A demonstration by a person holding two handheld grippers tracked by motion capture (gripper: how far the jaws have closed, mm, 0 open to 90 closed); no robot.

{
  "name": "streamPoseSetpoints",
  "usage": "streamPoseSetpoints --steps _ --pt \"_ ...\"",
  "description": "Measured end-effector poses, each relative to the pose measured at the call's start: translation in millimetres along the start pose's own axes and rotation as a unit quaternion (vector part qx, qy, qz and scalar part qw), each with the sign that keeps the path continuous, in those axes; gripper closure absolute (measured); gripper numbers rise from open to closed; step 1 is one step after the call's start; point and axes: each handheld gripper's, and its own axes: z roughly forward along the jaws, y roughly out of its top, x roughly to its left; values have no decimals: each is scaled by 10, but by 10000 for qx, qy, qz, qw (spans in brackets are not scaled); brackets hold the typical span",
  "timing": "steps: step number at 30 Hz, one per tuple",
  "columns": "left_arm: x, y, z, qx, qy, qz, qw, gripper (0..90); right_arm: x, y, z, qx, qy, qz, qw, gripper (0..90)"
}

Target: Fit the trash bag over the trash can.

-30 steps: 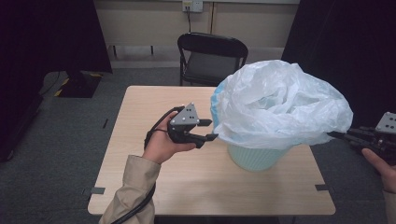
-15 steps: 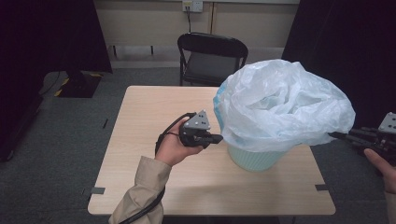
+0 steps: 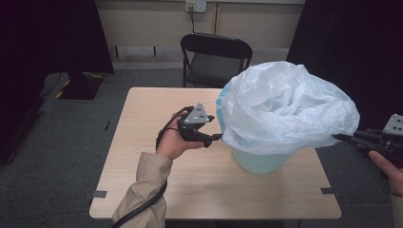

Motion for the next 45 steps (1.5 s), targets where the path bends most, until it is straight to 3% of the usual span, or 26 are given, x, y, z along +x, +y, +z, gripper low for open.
streamPoseSetpoints --steps 4,7,8,12,16,19,22,25,28,30,34,38,41,45 --pt "-86 -36 121 -166 -246 -41 9996 348 8 -7 9 -8 30 18 10000 826" --pt "-132 -57 155 -100 -328 -29 9994 350 23 -34 -20 -101 -24 77 9999 732" --pt "-143 -61 152 -104 -310 -31 9995 350 34 -43 -44 -175 -77 142 9997 656" --pt "-213 -78 71 -156 -321 -109 9993 341 46 -109 -123 -463 -57 410 9981 505" --pt "-216 -95 -68 -303 -211 -218 9991 322 65 -230 -92 -576 75 707 9958 462" --pt "-197 -97 -200 -398 -65 -235 9989 310 80 -309 2 -433 60 692 9966 465" --pt "-172 -96 -298 -408 -26 -259 9988 300 70 -349 39 -477 92 769 9959 502" --pt "-109 -99 -430 -564 52 -315 9979 294 68 -341 38 -483 90 737 9961 508" --pt "-109 -88 -474 -609 11 -380 9974 288 70 -312 24 -457 90 694 9965 514" --pt "-162 -53 -426 -540 -68 -278 9981 282 61 -297 18 -460 61 688 9966 516" --pt "-232 53 -239 -522 -189 -309 9980 266 41 -258 40 -478 69 700 9964 541" --pt "-287 125 -78 -539 -301 -331 9975 267 46 -202 64 -399 68 637 9971 639" --pt "-288 126 22 -472 -362 -544 9967 345 38 -171 74 -332 91 544 9979 725" --pt "-284 126 104 -462 -403 -671 9959 584 50 -130 92 -228 125 379 9989 849"
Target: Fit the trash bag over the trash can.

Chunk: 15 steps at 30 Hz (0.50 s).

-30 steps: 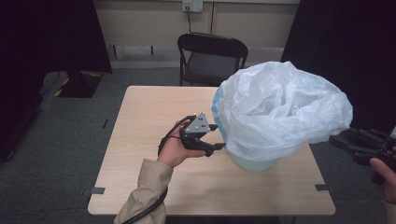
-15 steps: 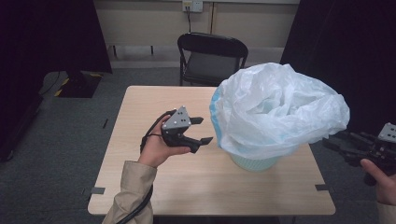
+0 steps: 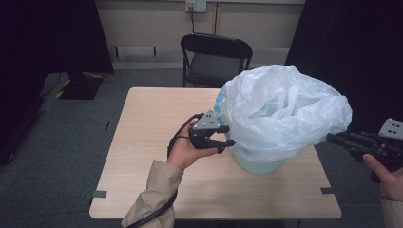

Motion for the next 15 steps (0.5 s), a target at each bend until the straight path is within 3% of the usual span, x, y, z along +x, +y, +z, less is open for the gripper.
streamPoseSetpoints --steps 5,8,10,15 --pt "4 -19 38 198 -137 -86 9997 817 0 5 7 243 -17 -114 9996 898" --pt "-2 -44 78 273 -259 -137 9992 891 -5 -31 15 377 -15 -124 9992 900" --pt "-3 -61 112 347 -301 -107 9989 900 -19 -61 28 424 27 -92 9991 900" --pt "-5 -108 206 482 -427 -263 9976 900 -40 -154 114 594 103 -33 9982 900"
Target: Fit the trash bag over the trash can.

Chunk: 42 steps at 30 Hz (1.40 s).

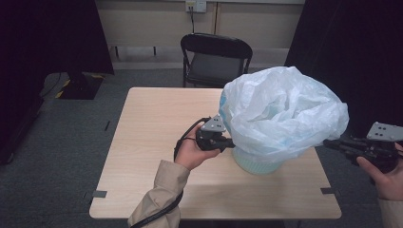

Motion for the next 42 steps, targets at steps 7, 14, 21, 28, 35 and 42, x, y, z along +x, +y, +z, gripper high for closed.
streamPoseSetpoints --steps 7,14,21,28,35,42 --pt "2 -79 102 213 -52 -107 9997 900 -36 -85 66 134 69 94 9998 900" --pt "37 -169 161 384 -117 -283 9988 900 -53 -142 93 233 66 116 9996 900" --pt "94 -275 224 499 -94 -410 9979 900 -89 -201 139 313 95 185 9993 900" --pt "128 -402 302 458 -94 -459 9978 900 -133 -311 207 370 104 308 9988 900" --pt "165 -479 302 513 -57 -527 9973 900 -179 -355 243 407 86 366 9985 900" --pt "191 -523 311 522 -12 -603 9968 900 -194 -367 246 385 90 408 9984 900"
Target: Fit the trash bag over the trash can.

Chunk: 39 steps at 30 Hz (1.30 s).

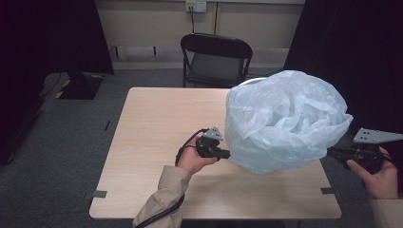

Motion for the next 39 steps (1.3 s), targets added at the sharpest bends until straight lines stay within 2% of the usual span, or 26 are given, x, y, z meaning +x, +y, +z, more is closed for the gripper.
streamPoseSetpoints --steps 2,4,5,6,7,8,9,12,13,19,22,24,26,29,31,34,36,39 --pt "3 -6 -1 -48 -4 6 10000 900 -10 -1 -2 -24 -18 11 10000 898" --pt "-11 -8 -12 -35 10 65 10000 873 -13 -7 -13 -82 -74 -3 9999 790" --pt "-19 -10 -25 -56 63 100 9999 834 -13 -13 -23 -118 -122 -6 9999 769" --pt "-25 -8 -40 -78 120 159 9998 762 -16 -22 -39 -128 -90 -11 9999 750" --pt "-32 -5 -55 -146 239 168 9995 629 -18 -34 -63 -156 -114 1 9998 699" --pt "-34 -3 -76 -217 289 159 9992 496 -17 -42 -85 -205 -168 -7 9996 605" --pt "-38 -1 -102 -246 283 163 9992 412 -18 -48 -111 -256 -189 41 9995 531" --pt "-63 -4 -179 -336 308 270 9986 271 -17 -66 -198 -450 -244 76 9987 356" --pt "-75 -16 -216 -357 309 264 9985 248 -17 -69 -221 -455 -278 86 9985 329" --pt "-101 -119 -366 -401 384 303 9980 180 -12 -97 -451 -566 -436 102 9974 213" --pt "-114 -212 -406 -450 382 224 9980 161 20 -78 -540 -499 -512 101 9974 143" --pt "-120 -270 -416 -387 367 200 9984 153 46 -60 -622 -461 -564 81 9973 105" --pt "-126 -322 -427 -343 345 181 9987 151 68 -47 -727 -521 -636 32 9966 104" --pt "-116 -395 -447 -268 408 187 9986 151 93 19 -887 -740 -561 43 9957 105" --pt "-106 -459 -449 -207 454 126 9987 152 143 129 -989 -850 -551 -55 9948 104" --pt "-106 -535 -426 -66 470 153 9988 153 244 325 -1035 -963 -428 -195 9942 104" --pt "-102 -573 -410 -27 404 127 9991 153 322 471 -1012 -1012 -372 -322 9937 104" --pt "-88 -620 -400 7 422 74 9991 154 420 687 -929 -1032 -253 -473 9932 104"
